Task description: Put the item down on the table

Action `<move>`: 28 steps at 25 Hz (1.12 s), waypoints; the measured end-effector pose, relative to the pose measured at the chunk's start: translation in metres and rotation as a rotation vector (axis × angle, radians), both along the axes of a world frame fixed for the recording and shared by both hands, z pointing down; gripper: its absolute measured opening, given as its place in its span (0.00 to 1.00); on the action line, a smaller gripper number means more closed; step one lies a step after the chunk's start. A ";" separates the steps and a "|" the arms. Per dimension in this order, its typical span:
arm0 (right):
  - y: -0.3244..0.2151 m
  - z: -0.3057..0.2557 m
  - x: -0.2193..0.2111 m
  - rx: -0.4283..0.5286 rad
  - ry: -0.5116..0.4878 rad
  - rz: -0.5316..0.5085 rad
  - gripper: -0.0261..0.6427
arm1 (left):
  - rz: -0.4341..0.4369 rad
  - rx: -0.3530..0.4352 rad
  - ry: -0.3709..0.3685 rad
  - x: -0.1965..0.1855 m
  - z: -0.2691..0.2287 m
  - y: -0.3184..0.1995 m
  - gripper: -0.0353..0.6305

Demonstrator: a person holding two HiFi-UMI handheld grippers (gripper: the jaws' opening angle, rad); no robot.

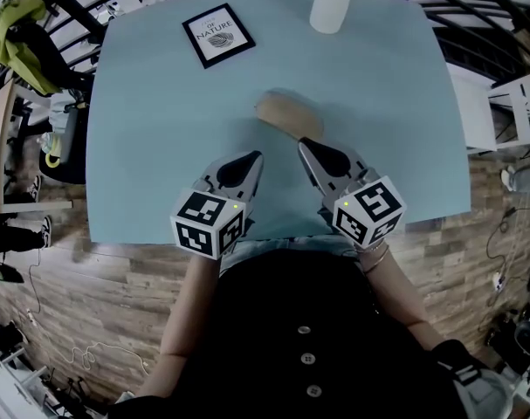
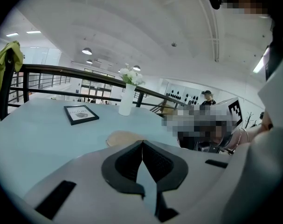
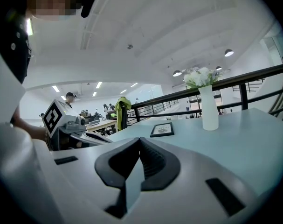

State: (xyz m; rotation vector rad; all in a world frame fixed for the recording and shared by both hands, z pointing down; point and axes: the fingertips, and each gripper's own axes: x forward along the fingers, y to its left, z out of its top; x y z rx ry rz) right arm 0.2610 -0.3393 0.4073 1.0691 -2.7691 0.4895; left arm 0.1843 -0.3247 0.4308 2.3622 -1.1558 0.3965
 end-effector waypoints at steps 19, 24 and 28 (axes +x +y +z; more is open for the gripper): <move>0.016 0.022 -0.004 -0.071 0.032 -0.070 0.05 | 0.017 -0.066 0.030 0.015 0.018 0.014 0.08; 0.017 0.028 -0.006 -0.078 0.027 -0.071 0.05 | 0.031 -0.081 0.029 0.019 0.023 0.016 0.08; 0.018 0.031 -0.006 -0.085 0.036 -0.075 0.05 | 0.036 -0.091 -0.026 0.016 0.032 0.018 0.08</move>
